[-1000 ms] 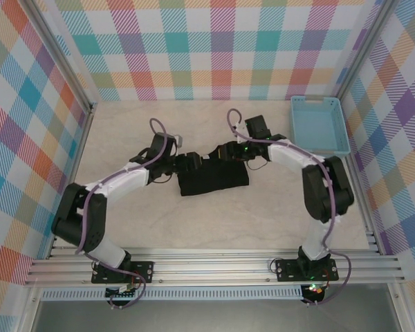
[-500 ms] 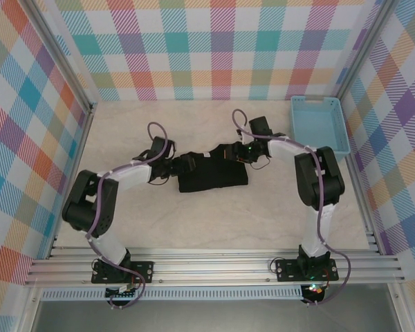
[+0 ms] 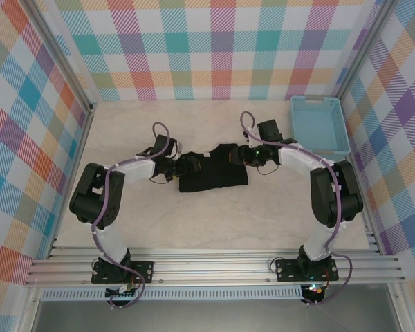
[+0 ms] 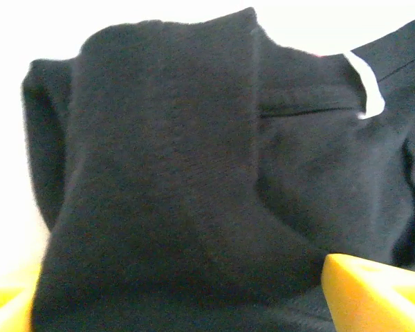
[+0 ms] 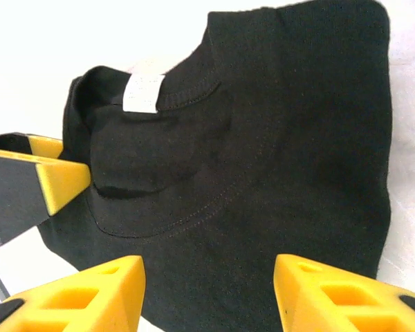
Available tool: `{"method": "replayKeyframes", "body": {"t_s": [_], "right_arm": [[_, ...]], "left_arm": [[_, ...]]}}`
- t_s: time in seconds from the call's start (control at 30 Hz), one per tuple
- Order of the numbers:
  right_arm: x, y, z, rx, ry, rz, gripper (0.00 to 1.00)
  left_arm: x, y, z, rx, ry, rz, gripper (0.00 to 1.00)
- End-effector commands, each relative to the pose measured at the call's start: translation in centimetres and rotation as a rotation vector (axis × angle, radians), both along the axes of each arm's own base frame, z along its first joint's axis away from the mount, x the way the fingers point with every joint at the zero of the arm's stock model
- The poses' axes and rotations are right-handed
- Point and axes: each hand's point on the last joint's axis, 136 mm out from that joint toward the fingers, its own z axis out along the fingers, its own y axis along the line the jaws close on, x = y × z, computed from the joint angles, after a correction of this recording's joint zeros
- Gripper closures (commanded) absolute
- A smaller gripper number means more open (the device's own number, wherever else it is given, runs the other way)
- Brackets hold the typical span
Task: Fold the inside-out t-shirt
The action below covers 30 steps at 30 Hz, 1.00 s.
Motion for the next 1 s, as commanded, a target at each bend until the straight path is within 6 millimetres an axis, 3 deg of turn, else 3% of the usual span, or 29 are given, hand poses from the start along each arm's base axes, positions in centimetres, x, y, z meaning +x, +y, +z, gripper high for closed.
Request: {"method": "replayKeyframes", "body": {"t_s": [0.0, 0.27, 0.37, 0.43, 0.53, 0.73, 0.8, 0.9, 0.97], "right_arm": [[-0.3, 0.1, 0.6, 0.014, -0.018, 0.008, 0.48], [-0.4, -0.5, 0.9, -0.019, -0.032, -0.003, 0.48], [-0.4, -0.9, 1.6, -0.040, -0.052, -0.010, 0.47], [-0.3, -1.3, 2.2, -0.056, -0.068, -0.015, 0.47], [-0.3, -1.9, 3.4, -0.085, -0.101, -0.019, 0.47], [-0.4, -2.5, 5.4, -0.111, -0.149, -0.007, 0.46], [-0.4, -2.5, 5.5, -0.111, -0.149, -0.002, 0.46], [-0.5, -2.4, 5.4, -0.103, -0.142, 0.000, 0.46], [-0.7, -2.3, 5.2, -0.098, -0.131, 0.003, 0.46]], "left_arm": [[0.0, -1.7, -0.6, -0.050, 0.023, -0.041, 0.24], [2.6, -1.8, -1.9, -0.017, 0.014, -0.040, 0.74], [4.5, -0.1, -1.0, 0.040, -0.014, -0.034, 0.98], [5.7, 2.2, -0.3, 0.113, -0.032, -0.014, 1.00], [7.2, 7.5, 1.0, 0.315, -0.034, 0.003, 1.00], [11.4, 20.5, 5.5, 0.869, -0.059, 0.041, 1.00], [12.8, 23.9, 6.9, 1.011, -0.056, 0.058, 1.00], [15.5, 28.0, 8.9, 1.178, -0.060, 0.078, 0.98], [17.2, 30.0, 9.0, 1.227, -0.045, 0.101, 0.92]]}}
